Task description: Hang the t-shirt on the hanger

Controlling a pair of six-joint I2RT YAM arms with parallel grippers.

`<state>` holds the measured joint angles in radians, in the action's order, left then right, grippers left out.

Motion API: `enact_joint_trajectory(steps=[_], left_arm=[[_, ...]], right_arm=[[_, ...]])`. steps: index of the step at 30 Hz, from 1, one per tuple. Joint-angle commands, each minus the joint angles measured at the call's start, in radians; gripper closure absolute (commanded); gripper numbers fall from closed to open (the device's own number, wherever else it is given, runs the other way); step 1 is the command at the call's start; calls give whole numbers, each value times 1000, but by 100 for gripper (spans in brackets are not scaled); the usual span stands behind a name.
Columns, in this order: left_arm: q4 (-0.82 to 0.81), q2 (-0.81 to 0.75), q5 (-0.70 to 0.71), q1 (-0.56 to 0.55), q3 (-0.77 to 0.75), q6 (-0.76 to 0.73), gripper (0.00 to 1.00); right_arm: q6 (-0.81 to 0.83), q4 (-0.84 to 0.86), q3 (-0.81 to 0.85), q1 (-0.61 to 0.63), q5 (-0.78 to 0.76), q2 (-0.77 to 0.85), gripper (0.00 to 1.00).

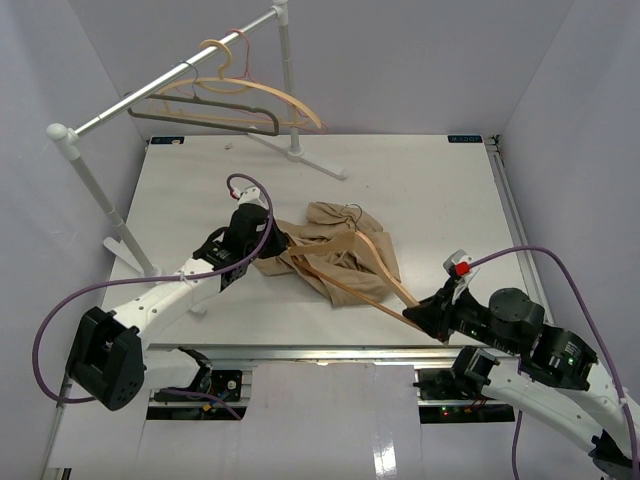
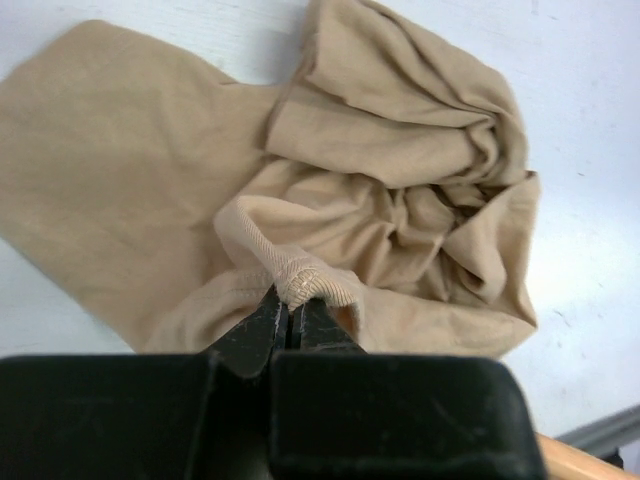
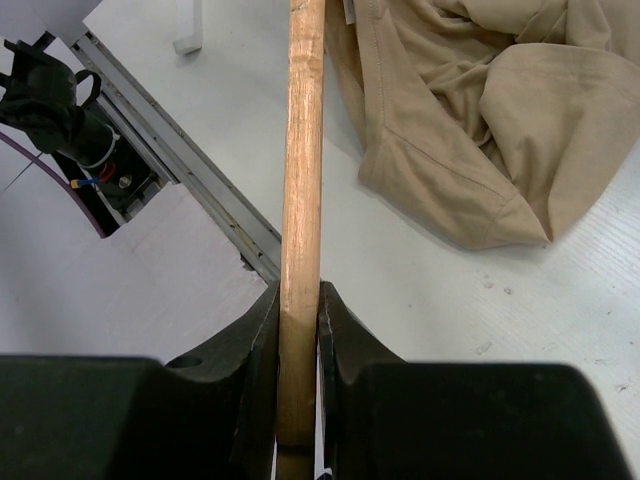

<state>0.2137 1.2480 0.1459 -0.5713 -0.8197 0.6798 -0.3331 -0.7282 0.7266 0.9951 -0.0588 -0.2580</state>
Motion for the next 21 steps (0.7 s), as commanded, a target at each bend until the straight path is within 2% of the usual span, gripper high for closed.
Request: enact_joint_trajectory(steps=[1, 6, 11, 21], left_arm=[[-32, -73, -123, 5, -63, -38, 100], [-23, -121, -231, 5, -103, -65, 100], [9, -181, -290, 5, -148, -68, 100], [50, -208, -397, 5, -245, -74, 100]], right_arm=[[41, 213, -39, 3, 15, -95, 92], [57, 354, -90, 3, 21, -146, 92], [66, 496, -156, 2, -60, -124, 92], [111, 697, -207, 4, 30, -133, 92]])
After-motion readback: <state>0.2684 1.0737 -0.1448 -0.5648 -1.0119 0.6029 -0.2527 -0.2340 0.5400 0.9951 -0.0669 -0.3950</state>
